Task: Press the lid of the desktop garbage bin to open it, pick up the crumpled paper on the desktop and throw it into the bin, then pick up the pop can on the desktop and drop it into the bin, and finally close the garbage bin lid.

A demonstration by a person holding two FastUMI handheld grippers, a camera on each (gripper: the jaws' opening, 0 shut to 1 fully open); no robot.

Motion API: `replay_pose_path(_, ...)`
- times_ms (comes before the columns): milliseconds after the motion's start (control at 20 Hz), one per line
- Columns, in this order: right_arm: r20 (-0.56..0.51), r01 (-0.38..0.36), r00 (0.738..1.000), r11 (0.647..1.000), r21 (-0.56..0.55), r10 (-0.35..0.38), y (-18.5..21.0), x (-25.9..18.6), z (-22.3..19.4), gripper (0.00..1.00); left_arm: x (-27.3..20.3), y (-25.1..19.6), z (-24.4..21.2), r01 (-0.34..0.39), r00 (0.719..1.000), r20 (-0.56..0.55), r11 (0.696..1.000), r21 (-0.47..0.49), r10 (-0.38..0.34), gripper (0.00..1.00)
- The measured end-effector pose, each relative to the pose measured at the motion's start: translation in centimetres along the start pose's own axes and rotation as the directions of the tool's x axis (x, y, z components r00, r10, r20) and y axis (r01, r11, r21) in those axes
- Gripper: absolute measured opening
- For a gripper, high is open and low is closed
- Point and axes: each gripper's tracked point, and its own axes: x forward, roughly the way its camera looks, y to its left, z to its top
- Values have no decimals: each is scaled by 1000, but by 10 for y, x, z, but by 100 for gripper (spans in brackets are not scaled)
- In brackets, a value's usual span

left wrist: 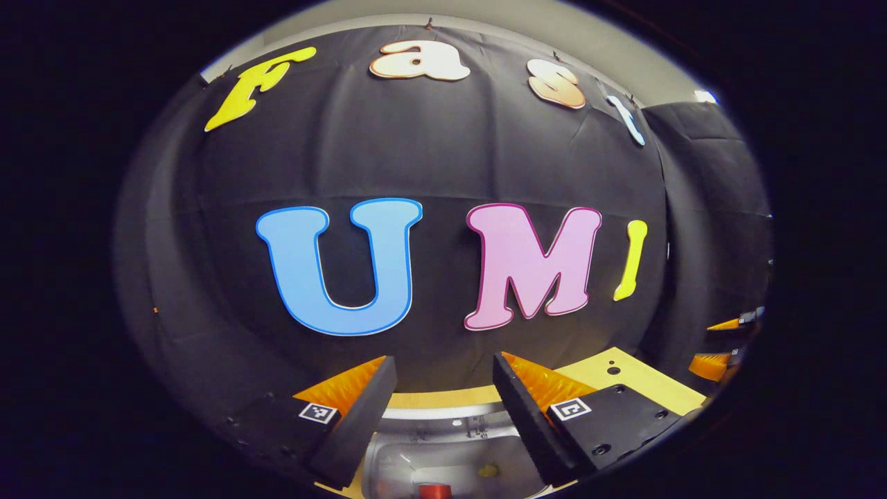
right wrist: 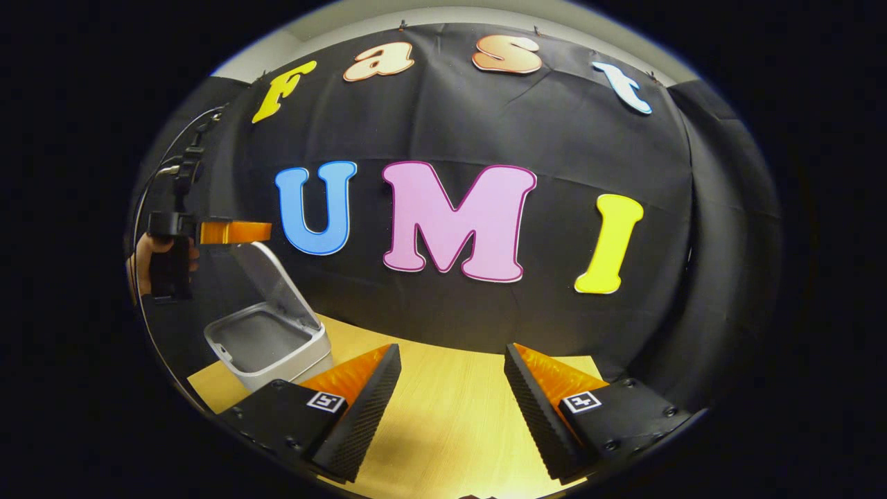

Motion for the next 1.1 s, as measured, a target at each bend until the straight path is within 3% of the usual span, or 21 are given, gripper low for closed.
replay_pose_path(150,-13,39,999,999,14,-39,-1,-15,-9,100,-35,-7,-37,-14,999,-29,1000,5,14,96)
replay_pose_path(250,-34,52,998,998,38,-51,3,-29,-19,97,-55,-12,-69,-20,998,-55,1000,-3,20,96)
replay_pose_path(500,-73,97,993,995,37,-94,9,-55,-44,97,-71,-21,-145,-17,993,-116,1000,16,19,97)
replay_pose_path(700,-106,115,988,993,32,-111,16,-71,-68,97,-72,-21,-161,-34,994,-102,999,-4,34,98)
replay_pose_path(900,-121,128,985,991,25,-124,22,-89,-80,97,-70,-23,-165,-42,999,-29,998,54,43,98)
replay_pose_path(1100,-113,146,983,989,17,-144,26,-106,-85,97,-71,-25,-171,-53,999,14,997,52,53,98)
